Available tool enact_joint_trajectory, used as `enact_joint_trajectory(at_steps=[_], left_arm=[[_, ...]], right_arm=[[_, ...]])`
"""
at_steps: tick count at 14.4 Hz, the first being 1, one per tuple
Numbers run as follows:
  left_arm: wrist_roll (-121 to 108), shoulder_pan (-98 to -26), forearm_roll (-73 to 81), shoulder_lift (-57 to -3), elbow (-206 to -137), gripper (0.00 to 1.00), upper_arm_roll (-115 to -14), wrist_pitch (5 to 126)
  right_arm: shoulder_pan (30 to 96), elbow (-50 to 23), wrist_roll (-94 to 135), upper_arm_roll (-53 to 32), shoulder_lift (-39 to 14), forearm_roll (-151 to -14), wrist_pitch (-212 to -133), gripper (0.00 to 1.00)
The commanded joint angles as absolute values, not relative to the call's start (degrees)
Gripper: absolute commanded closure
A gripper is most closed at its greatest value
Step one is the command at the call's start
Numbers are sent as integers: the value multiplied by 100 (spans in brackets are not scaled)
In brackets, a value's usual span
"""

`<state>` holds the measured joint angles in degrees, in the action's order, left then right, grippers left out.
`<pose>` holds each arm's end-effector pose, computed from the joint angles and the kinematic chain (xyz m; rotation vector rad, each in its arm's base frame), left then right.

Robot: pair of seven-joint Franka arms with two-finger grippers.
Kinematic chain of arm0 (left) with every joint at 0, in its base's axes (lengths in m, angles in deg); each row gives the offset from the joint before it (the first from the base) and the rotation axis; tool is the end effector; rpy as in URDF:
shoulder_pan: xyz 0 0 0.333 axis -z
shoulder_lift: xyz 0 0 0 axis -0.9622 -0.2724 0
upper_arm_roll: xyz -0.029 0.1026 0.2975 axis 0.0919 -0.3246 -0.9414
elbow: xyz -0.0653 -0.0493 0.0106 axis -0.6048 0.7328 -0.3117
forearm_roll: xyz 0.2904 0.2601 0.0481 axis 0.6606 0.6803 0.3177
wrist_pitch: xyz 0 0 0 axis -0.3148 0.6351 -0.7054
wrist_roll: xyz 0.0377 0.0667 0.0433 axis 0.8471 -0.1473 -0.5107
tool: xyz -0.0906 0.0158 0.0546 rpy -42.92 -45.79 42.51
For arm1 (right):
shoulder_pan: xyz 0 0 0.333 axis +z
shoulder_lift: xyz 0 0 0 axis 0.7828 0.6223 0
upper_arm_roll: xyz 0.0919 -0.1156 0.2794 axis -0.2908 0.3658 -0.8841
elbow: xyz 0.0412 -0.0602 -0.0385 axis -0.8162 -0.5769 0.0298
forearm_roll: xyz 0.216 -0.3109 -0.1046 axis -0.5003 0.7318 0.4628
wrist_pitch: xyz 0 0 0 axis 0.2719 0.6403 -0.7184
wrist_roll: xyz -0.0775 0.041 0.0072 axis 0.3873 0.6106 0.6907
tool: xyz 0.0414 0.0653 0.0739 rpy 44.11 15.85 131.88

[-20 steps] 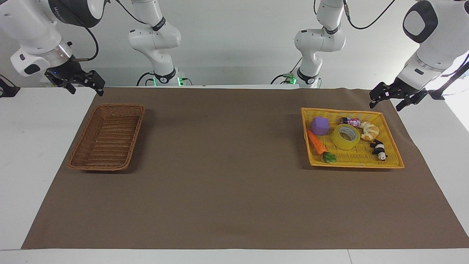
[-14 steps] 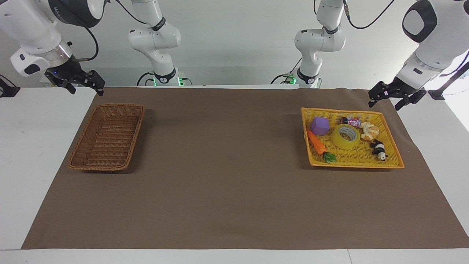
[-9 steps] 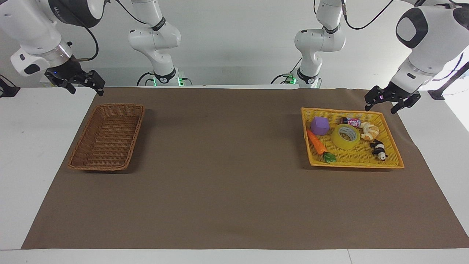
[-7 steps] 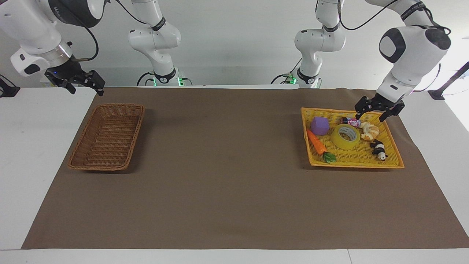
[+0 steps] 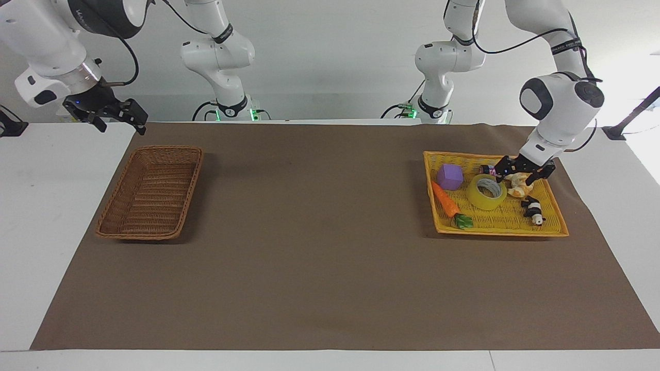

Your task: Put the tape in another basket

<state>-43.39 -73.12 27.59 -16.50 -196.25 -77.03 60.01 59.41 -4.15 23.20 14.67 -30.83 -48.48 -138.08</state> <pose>0.4976 0.0735 0.3637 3.1076 -0.3404 0.0714 0.5136 -0.1066 0.6096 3.1015 -0.1363 -0.2275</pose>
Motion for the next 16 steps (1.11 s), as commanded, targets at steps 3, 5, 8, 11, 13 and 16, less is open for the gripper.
enact_joint_trajectory(at_steps=[3, 5, 8, 11, 13, 16], left_arm=[[-4419, -7323, 2773, -1805, -19652, 27, -7666, 6167], [-4384, -7270, 2773, -1805, -19644, 27, -7666, 6132], [-4375, -7252, 2773, -1796, -19652, 27, -7649, 6036], [-4366, -7138, 2773, -1743, -19679, 28, -7658, 5763], [-4401, -7147, 2764, -1743, -19793, 33, -7658, 5850], [-4401, -7147, 2773, -1928, -19828, 35, -7658, 6079]], right_arm=[[5960, -489, 2272, 1489, -3181, -4914, -13759, 0], [5960, -489, 2272, 1489, -3181, -4914, -13759, 0], [5951, -489, 2272, 1489, -3181, -4914, -13759, 0], [5951, -497, 2272, 1489, -3181, -4914, -13759, 0], [5960, -489, 2272, 1489, -3181, -4914, -13759, 0], [5951, -497, 2272, 1489, -3181, -4914, -13759, 0]])
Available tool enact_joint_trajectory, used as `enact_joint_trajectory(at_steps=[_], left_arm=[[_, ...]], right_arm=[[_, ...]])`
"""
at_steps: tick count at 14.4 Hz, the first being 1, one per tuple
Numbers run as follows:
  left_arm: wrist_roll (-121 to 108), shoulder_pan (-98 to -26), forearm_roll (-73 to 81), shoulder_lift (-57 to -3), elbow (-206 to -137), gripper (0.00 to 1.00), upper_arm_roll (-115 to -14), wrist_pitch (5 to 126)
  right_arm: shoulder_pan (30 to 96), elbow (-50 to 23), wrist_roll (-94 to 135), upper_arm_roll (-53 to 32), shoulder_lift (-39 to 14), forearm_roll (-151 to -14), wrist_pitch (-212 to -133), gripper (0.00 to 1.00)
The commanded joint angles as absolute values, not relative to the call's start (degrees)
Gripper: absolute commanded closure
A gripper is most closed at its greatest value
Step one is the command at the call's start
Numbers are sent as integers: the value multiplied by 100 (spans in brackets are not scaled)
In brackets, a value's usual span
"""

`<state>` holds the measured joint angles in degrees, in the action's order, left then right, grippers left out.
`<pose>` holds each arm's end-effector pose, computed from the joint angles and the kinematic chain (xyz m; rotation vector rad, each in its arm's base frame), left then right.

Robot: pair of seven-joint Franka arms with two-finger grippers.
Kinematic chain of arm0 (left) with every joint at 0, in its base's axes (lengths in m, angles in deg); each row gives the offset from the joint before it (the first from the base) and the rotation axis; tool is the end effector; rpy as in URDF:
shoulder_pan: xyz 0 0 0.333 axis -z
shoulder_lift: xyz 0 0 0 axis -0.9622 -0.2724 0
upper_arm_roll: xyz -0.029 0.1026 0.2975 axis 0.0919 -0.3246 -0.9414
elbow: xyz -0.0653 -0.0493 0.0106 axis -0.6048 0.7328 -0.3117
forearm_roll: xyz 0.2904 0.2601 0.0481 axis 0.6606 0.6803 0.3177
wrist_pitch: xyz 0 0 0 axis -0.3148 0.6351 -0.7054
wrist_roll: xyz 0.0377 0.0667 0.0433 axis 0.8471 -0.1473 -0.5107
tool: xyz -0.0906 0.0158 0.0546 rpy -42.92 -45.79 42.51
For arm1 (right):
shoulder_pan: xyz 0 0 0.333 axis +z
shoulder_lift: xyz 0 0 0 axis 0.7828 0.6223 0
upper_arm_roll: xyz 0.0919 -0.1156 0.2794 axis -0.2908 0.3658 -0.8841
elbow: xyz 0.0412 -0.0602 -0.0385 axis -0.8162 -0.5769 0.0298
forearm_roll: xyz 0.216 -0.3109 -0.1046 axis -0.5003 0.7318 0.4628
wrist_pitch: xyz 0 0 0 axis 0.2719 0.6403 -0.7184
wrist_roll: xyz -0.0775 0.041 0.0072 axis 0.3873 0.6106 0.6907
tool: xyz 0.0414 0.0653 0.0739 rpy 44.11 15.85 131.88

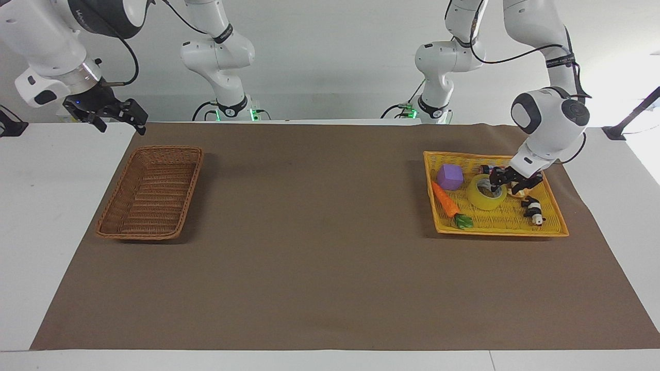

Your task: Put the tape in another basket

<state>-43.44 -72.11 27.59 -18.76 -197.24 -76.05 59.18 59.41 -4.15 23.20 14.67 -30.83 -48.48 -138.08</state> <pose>0.4938 0.0553 0.3355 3.0906 -0.3937 -0.0386 0.5136 -0.1066 0.6096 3.1015 -0.1363 -0.2275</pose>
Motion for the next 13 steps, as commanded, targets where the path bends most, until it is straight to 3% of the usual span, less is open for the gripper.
enact_joint_trajectory(at_steps=[1, 6, 8, 9, 13], left_arm=[[-4393, -7138, 2764, -1936, -19880, 42, -7658, 6079], [-4402, -7138, 2773, -2042, -19943, 50, -7658, 6123], [-4384, -7147, 2764, -2042, -19907, 95, -7658, 6035], [-4384, -7147, 2764, -2059, -19846, 100, -7658, 6000], [-4349, -7129, 2703, -2156, -18541, 100, -7649, 4739]], right_arm=[[5960, -489, 2272, 1489, -3181, -4914, -13759, 0], [5960, -489, 2272, 1489, -3181, -4914, -13759, 0], [5960, -497, 2272, 1489, -3181, -4914, -13759, 0], [5951, -497, 2272, 1489, -3181, -4914, -13759, 0], [5951, -497, 2272, 1489, -3181, -4914, -13759, 0]])
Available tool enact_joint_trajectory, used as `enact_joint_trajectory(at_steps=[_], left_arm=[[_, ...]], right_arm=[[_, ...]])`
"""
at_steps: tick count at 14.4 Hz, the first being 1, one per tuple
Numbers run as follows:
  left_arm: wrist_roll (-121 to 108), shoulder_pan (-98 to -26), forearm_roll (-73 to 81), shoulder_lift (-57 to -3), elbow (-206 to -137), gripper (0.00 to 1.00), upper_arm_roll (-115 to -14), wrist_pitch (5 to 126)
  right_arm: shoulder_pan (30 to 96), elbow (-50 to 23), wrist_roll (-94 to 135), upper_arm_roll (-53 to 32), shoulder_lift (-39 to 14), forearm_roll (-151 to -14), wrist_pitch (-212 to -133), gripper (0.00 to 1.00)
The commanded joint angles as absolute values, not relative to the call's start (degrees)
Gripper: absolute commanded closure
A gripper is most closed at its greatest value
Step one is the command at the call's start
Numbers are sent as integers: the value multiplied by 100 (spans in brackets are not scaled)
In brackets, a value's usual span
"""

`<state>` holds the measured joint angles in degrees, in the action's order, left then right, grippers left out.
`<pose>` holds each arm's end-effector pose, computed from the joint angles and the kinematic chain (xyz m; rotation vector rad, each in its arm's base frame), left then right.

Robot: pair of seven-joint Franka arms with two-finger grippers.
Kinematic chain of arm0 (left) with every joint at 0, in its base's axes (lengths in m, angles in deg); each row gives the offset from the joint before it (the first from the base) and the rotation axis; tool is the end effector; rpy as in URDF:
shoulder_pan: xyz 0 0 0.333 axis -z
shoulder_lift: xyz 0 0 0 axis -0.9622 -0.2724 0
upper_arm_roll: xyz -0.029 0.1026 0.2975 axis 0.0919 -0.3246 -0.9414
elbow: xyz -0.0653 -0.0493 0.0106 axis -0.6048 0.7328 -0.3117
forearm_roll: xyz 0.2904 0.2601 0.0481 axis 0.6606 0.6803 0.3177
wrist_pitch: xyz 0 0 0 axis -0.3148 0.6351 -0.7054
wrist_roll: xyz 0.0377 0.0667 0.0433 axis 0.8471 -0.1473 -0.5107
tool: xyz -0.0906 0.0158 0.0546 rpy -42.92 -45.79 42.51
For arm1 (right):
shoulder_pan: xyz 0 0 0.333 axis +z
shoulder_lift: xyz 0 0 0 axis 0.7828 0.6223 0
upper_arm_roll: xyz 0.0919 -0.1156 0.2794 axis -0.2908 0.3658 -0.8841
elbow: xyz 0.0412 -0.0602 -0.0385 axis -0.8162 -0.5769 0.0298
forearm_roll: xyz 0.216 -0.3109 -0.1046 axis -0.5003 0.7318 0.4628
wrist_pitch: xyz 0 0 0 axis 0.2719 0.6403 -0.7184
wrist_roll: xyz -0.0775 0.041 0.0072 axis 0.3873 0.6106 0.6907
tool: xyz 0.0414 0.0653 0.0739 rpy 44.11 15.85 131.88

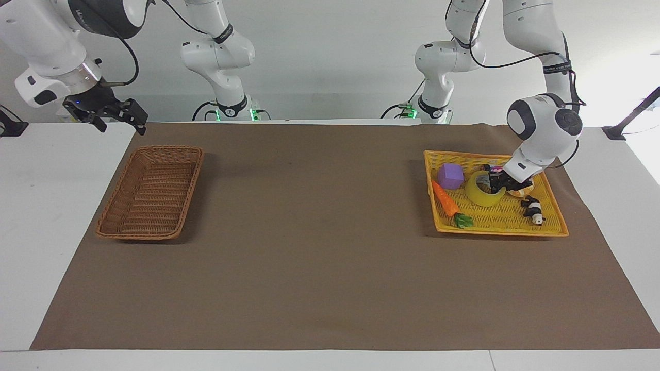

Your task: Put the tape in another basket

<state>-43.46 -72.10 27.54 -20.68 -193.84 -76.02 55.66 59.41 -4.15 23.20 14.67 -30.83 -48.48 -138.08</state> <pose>0.5057 0.0561 0.3387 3.0843 -0.3947 -0.0930 0.5136 -0.1066 0.6096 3.1015 -0.1363 -0.2275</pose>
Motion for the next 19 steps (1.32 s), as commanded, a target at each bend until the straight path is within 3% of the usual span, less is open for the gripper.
enact_joint_trajectory(at_steps=[1, 4, 9, 12, 19], left_arm=[[-4270, -7121, 2650, -2287, -18119, 100, -7640, 4299], [-3079, -6323, 2150, -2481, -17255, 100, -7631, 3461], [-697, -4207, 1509, -2473, -17121, 100, -7631, 3661], [-149, -3300, 1122, -2473, -17121, 99, -7623, 4362], [-60, -3007, 1041, -2490, -17121, 99, -7631, 4690]], right_arm=[[5960, -489, 2272, 1489, -3181, -4914, -13759, 0], [5960, -489, 2272, 1489, -3181, -4914, -13759, 0], [5960, -497, 2272, 1489, -3181, -4914, -13759, 0], [5951, -489, 2272, 1489, -3181, -4914, -13759, 0], [5960, -497, 2272, 1489, -3181, -4914, -13759, 0]])
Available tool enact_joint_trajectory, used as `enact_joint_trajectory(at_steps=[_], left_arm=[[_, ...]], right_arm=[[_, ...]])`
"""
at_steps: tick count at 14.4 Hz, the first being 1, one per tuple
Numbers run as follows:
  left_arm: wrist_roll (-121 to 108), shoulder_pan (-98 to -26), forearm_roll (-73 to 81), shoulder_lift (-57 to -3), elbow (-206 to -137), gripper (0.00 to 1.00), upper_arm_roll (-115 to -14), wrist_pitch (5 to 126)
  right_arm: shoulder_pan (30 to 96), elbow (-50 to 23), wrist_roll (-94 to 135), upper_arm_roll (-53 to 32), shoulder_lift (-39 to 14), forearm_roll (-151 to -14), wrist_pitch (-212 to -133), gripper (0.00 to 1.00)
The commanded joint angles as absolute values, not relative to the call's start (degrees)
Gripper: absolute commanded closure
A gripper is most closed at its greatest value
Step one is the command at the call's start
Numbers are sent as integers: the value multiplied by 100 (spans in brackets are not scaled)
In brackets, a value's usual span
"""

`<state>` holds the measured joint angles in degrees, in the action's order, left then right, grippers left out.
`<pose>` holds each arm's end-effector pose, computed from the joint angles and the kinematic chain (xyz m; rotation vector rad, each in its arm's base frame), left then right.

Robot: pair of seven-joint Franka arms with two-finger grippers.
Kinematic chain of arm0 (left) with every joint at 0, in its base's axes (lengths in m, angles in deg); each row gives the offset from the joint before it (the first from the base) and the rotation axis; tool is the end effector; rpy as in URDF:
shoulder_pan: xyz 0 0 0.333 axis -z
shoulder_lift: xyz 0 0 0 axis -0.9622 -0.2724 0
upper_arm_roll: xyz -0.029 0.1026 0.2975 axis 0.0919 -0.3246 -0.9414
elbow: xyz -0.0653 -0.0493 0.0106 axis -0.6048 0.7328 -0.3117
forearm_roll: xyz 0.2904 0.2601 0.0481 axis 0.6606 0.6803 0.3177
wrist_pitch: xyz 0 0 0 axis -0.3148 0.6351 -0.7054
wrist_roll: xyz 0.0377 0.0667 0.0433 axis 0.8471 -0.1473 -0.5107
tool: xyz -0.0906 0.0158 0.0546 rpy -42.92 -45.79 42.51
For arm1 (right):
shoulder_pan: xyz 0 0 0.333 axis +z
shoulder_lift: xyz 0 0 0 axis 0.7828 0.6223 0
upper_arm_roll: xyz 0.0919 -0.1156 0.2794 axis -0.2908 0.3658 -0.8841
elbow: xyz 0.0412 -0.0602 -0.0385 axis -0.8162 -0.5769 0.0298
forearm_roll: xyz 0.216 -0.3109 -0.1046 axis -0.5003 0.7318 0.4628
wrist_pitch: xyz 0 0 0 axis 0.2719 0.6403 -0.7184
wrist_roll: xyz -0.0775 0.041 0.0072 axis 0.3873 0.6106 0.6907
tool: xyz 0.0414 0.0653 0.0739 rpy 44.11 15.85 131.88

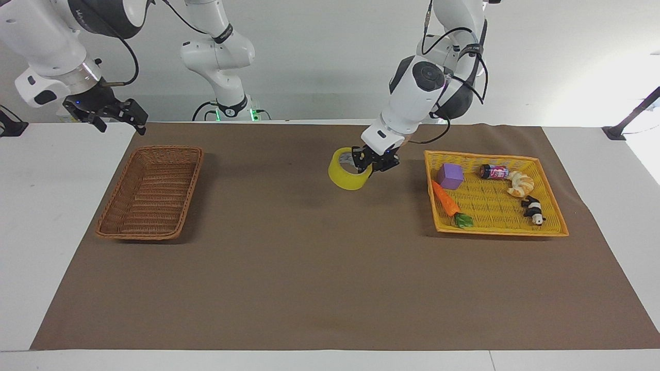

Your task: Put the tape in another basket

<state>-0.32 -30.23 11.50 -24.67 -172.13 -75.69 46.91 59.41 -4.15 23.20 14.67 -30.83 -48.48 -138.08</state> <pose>0.4700 -0.3594 0.4609 2.8658 -0.1661 -0.0616 0.5136 -0.1066 0.6096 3.1015 -0.1363 -0.2275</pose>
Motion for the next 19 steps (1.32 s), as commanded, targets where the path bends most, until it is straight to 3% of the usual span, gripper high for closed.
enact_joint_trajectory(at_steps=[1, 4, 7, 13, 19], left_arm=[[-42, -2999, 1041, -2490, -17130, 99, -7631, 4690], [28, -2990, 1041, -2481, -17156, 99, -7623, 4673], [19, -2981, 1050, -2490, -17122, 99, -7631, 4690], [19, -2981, 1041, -2490, -17112, 98, -7623, 4699], [19, -2990, 1041, -2499, -17060, 98, -7631, 4726]], right_arm=[[5960, -497, 2272, 1489, -3181, -4914, -13759, 0], [6021, -498, 2246, 1472, -3216, -4914, -13051, 0], [6057, -558, 1390, 1454, -3252, -5524, -13099, 0], [6512, -1621, 1253, 1331, -3296, -8433, -14837, 0], [7706, -2509, 791, 1331, -2647, -11414, -16726, 0]])
